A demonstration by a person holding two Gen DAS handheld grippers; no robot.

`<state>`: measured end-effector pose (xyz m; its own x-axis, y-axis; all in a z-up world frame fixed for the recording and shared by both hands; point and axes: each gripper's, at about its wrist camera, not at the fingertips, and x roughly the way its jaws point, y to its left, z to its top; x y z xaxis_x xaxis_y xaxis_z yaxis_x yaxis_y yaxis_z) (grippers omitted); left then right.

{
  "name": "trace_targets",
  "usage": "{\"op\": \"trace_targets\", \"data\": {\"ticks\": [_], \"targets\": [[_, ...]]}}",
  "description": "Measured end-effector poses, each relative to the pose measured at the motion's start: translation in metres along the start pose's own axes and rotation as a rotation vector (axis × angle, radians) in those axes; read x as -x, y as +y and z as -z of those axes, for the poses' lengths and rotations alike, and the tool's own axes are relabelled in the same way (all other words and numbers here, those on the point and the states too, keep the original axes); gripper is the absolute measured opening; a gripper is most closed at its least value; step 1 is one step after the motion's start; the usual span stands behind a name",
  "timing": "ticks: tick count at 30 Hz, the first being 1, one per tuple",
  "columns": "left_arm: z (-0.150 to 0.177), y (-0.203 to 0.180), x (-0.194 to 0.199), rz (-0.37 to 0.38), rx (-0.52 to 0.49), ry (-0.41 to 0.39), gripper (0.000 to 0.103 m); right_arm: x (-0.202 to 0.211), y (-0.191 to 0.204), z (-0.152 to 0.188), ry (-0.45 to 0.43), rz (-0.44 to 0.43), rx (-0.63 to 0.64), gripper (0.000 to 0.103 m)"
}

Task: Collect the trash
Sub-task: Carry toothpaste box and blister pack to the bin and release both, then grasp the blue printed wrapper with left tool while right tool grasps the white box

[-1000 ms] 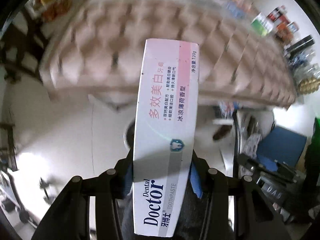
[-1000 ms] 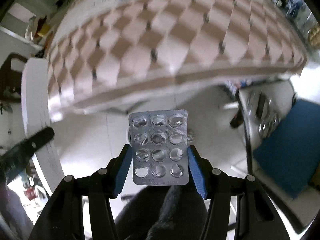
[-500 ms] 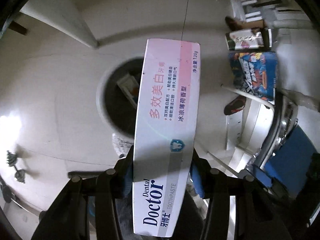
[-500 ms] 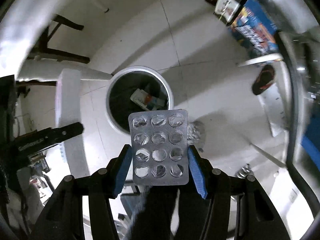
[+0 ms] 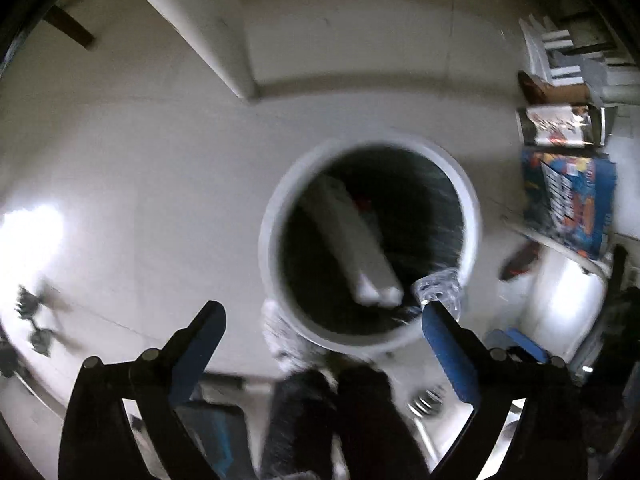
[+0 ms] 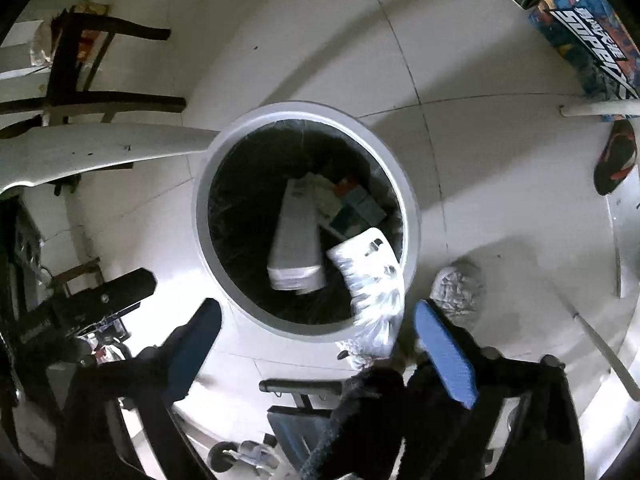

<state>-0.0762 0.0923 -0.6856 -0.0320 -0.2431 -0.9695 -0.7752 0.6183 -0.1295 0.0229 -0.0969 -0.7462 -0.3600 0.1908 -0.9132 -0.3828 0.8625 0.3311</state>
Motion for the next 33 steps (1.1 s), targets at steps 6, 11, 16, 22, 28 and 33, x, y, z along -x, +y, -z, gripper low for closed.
{"op": "trace_targets", "data": {"ticks": [6, 11, 16, 22, 28, 33], "targets": [[0.025, -0.011, 0.026, -0.105, -0.058, -0.085, 0.1, 0.01, 0.013, 0.011, -0.022, 0.1, 0.074, 0.099], [0.035, -0.007, 0.047, -0.119, -0.073, -0.105, 0.1, 0.031, 0.023, 0.021, -0.059, 0.224, 0.117, 0.099], [0.047, -0.014, 0.071, -0.141, -0.104, -0.13, 0.1, 0.06, 0.035, 0.03, -0.097, 0.301, 0.138, 0.099], [0.065, -0.013, 0.104, -0.149, -0.106, -0.138, 0.1, 0.1, 0.055, 0.043, -0.137, 0.336, 0.174, 0.099], [0.088, -0.016, 0.158, -0.148, -0.121, -0.157, 0.1, 0.149, 0.078, 0.065, -0.147, 0.331, 0.188, 0.099], [0.108, -0.017, 0.22, -0.139, -0.136, -0.18, 0.1, 0.201, 0.099, 0.089, -0.15, 0.309, 0.181, 0.099]]}}
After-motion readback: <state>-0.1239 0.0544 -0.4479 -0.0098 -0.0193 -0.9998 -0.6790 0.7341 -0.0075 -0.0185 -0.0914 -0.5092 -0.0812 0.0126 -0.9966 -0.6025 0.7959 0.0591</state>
